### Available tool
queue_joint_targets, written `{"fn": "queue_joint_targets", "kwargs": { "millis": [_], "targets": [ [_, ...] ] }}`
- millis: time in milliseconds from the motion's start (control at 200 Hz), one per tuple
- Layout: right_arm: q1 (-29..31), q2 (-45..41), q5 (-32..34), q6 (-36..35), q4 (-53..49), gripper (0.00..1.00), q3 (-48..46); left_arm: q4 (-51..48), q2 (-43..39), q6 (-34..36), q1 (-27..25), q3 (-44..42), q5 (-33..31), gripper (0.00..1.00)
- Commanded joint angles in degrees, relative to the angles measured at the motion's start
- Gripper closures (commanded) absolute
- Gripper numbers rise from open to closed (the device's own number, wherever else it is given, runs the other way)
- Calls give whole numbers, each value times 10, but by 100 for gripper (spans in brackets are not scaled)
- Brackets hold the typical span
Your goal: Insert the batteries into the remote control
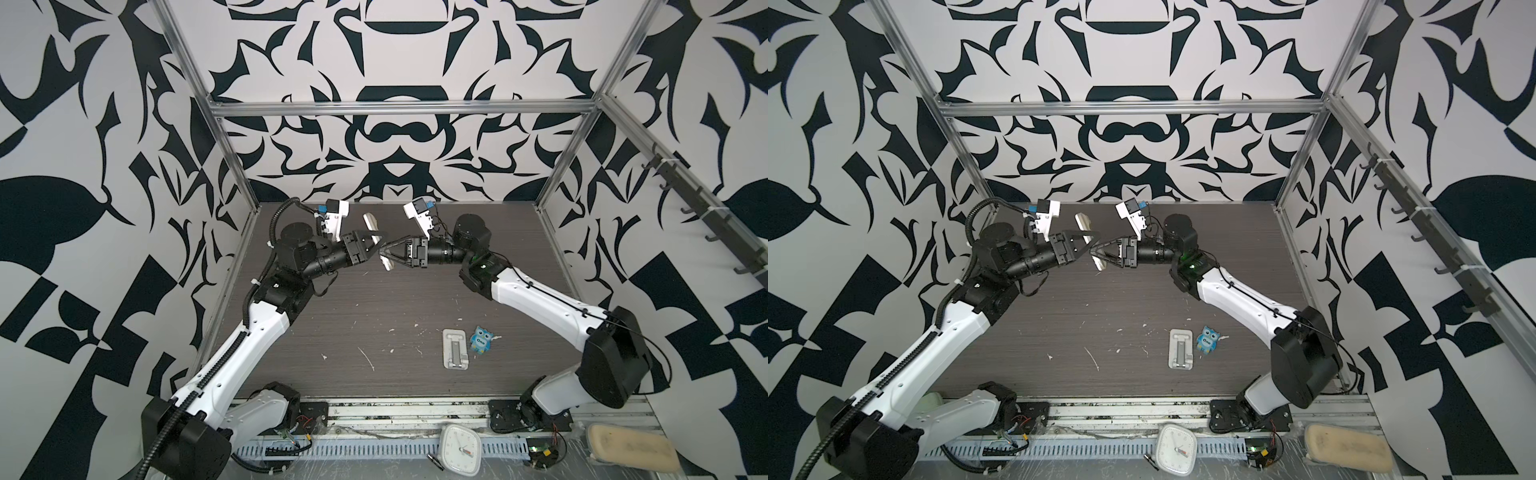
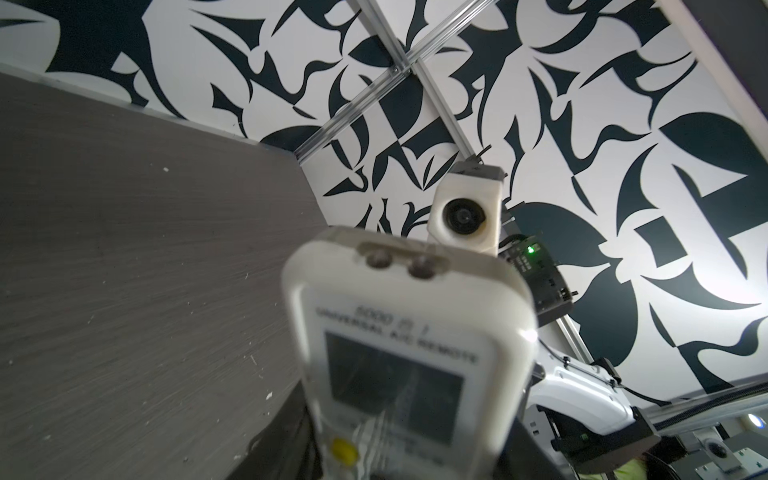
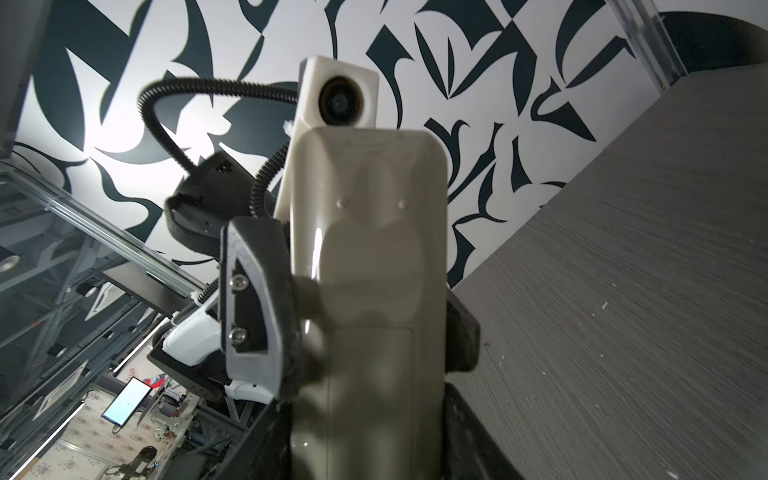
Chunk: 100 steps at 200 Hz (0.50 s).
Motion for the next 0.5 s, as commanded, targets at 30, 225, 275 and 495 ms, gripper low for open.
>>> {"fn": "queue_joint_targets", "kwargs": {
  "millis": [30,225,275,495],
  "targets": [
    [-14,-57,52,-174,-189,33,32,-180,-14,64,6,45,-124,87],
    [-22,-106,169,-313,-375,12,35,-328,33,92,5,98,-209,88],
    [-22,-117,207,-333,-402,10,32,-349,50,92,5,109,-222,89],
    [-24,-143,355,-361,-458,1,5,-459,174,103,-27,198,-298,89]
  ]
}}
